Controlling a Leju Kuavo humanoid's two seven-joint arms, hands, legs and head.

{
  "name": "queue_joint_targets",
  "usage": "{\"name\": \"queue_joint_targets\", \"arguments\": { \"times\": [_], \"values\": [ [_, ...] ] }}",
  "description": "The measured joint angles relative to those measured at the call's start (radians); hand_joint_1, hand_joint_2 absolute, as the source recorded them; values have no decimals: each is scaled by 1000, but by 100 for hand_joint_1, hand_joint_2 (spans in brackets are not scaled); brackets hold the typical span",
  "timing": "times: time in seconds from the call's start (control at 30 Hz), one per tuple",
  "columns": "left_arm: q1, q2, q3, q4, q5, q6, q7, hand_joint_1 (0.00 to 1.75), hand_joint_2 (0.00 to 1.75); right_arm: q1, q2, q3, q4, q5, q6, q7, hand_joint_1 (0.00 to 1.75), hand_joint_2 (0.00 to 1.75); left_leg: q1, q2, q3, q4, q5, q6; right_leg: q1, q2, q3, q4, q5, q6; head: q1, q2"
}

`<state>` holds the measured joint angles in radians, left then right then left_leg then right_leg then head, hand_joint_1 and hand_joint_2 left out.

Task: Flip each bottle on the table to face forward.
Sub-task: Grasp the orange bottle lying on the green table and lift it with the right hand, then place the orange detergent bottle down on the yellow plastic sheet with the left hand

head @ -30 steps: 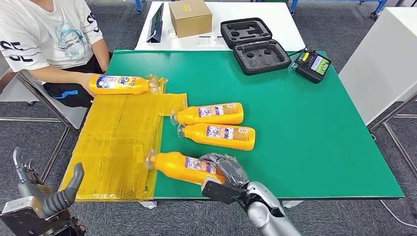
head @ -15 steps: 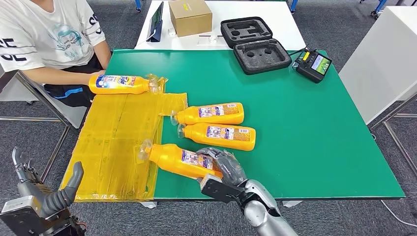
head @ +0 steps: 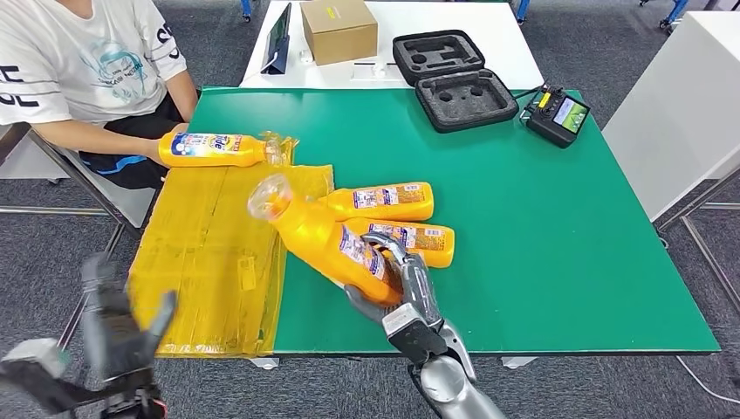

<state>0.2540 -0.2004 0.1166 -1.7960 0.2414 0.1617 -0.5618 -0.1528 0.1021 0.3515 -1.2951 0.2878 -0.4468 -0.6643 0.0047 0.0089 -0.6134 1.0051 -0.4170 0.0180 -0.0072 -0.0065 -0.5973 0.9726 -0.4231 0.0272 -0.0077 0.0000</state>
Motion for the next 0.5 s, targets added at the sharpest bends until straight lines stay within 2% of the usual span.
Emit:
{"name": "queue_joint_targets", "arguments": {
  "times": [0.07, 0.2, 0.5],
  "values": [
    [-5, 10, -62, 19, 30, -69, 27, 0, 175, 4, 12, 6, 5, -18, -26, -21, 174, 175, 0, 0, 0, 0, 0, 0, 0, 0, 0, 0, 0, 0, 0, 0],
    [-29, 37, -167, 59, 71, -111, 59, 0, 175, 5, 24, 33, 12, -58, -78, -30, 173, 175, -1, 0, 0, 0, 0, 0, -1, 0, 0, 0, 0, 0, 0, 0],
    [-65, 78, -298, 114, 100, -169, 89, 0, 175, -9, 45, 84, 80, -73, -69, -32, 172, 175, 0, 0, -1, 0, 0, 0, 0, 0, -1, 0, 0, 0, 0, 0]
  ]
}}
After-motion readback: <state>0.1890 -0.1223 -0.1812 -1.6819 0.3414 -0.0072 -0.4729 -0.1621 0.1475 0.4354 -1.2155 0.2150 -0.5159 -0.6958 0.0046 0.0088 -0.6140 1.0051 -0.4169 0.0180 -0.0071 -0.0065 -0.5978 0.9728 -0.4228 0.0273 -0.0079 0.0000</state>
